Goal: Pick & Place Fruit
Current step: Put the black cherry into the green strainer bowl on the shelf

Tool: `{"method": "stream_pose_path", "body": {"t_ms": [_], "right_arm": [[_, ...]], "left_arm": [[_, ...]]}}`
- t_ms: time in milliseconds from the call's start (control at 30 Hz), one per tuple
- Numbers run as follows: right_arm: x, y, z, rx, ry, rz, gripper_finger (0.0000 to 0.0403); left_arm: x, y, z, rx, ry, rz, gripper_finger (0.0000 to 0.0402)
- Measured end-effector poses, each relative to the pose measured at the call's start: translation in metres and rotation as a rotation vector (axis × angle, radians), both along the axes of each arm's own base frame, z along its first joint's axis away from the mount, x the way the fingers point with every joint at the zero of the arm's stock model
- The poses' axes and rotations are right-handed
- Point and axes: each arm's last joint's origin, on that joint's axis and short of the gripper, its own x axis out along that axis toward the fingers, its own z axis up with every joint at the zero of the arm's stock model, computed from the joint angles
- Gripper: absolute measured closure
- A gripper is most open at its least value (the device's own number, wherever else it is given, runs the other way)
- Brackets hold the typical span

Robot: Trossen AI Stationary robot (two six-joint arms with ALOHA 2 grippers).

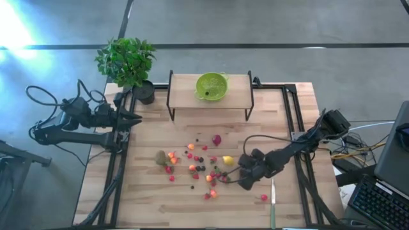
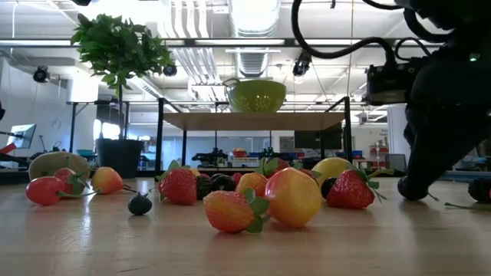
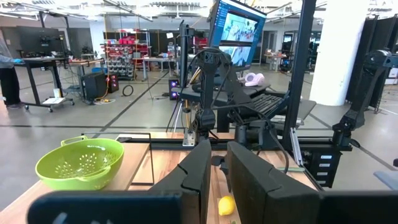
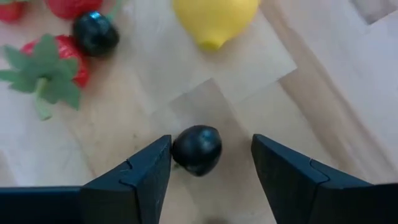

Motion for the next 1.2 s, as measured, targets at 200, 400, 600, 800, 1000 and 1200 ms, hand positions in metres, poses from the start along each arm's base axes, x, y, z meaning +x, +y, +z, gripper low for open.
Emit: {"method": "stream_pose_path", "body": {"t_ms": [200, 400, 600, 800, 1000, 1200], "right_arm": [[0.0005, -0.0009, 0.0002, -0.019, -0.008, -0.001, 0.0212], [0.001, -0.0021, 0.0002, -0.021, -0.007, -0.001, 0.0251], [0.001, -0.0019, 0.0001, -0.011, 0.0, 0.008, 0.0293], [0.001, -0.0014, 0.0, -0.006, 0.008, 0.033, 0.0275], [0.0005, -0.0011, -0.0001, 0.0, 0.015, 0.037, 0.0231], [0.0001, -0.0008, -0.0004, 0.023, 0.032, 0.052, 0.0252]], "left_arm": [[0.0, 0.0, 0.0, 0.0, 0.0, 0.0, 0.0339], [0.0001, 0.0, -0.0001, 0.0, 0.0, 0.0, 0.0339], [0.0001, 0.0, -0.0001, 0.0, 0.0, 0.0, 0.0339], [0.0001, 0.0, -0.0001, 0.0, 0.0, 0.0, 0.0339], [0.0, -0.0001, 0.0, 0.0, 0.0, -0.001, 0.0339], [0.0, -0.0001, 0.0, 0.0, 0.0, -0.001, 0.0339]]}}
